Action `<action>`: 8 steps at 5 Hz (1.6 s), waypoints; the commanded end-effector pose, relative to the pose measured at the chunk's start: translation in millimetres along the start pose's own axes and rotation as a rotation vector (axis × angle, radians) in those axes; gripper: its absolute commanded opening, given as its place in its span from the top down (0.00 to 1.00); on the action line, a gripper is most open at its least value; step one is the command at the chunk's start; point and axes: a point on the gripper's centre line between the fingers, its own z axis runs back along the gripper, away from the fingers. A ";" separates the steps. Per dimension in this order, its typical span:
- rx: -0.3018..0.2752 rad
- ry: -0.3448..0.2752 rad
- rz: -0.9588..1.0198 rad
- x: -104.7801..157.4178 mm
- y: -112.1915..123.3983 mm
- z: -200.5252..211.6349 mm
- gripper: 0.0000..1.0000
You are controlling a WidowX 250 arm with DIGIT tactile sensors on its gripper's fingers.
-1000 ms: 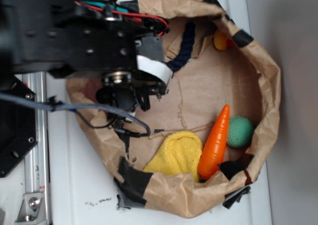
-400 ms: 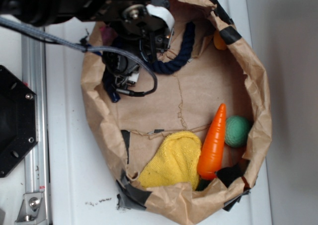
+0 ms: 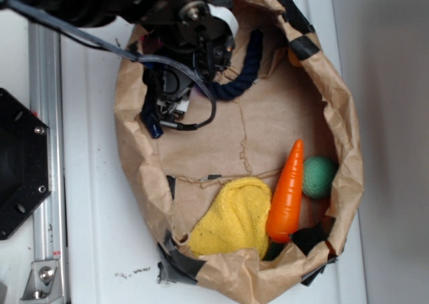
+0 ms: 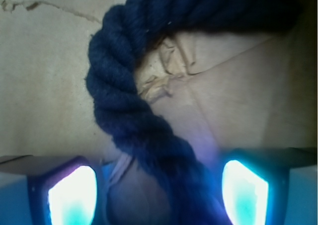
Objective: Grab the blue rope.
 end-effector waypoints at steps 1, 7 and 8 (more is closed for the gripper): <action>0.018 -0.010 0.006 10.5 -13.3 -5.5 1.00; -0.018 -0.165 0.165 31.8 -19.8 75.0 1.00; -0.072 -0.120 0.319 42.4 -25.4 123.3 1.00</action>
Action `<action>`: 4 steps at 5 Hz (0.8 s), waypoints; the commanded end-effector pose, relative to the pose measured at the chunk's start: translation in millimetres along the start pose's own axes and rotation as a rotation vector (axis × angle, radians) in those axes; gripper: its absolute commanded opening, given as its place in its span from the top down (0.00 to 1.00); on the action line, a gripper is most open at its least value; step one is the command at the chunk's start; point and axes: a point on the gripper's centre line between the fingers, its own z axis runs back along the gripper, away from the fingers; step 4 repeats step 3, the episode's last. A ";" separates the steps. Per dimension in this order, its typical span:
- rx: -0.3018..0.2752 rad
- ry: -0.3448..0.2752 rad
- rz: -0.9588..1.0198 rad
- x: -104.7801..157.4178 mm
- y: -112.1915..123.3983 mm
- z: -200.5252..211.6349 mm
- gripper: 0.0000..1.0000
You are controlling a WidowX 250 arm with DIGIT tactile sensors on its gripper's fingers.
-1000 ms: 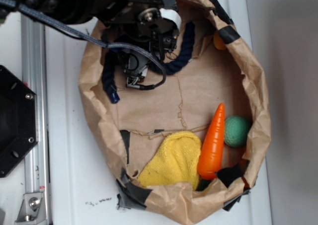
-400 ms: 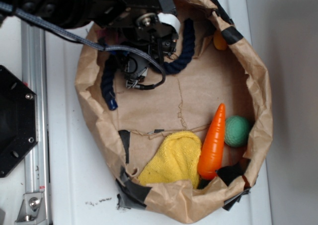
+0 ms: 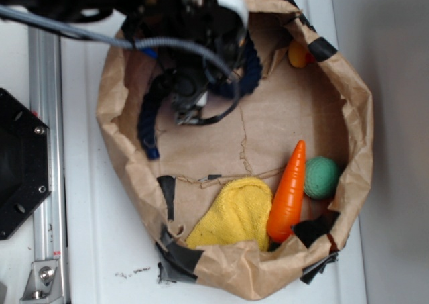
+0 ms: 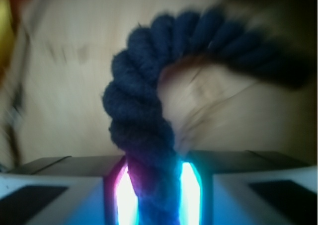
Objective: Grab the blue rope.
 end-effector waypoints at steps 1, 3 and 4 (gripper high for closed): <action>-0.035 0.071 0.213 34.4 -27.0 65.4 1.00; -0.066 0.108 0.277 31.9 -48.5 59.0 1.00; -0.066 0.108 0.277 31.9 -48.5 59.0 1.00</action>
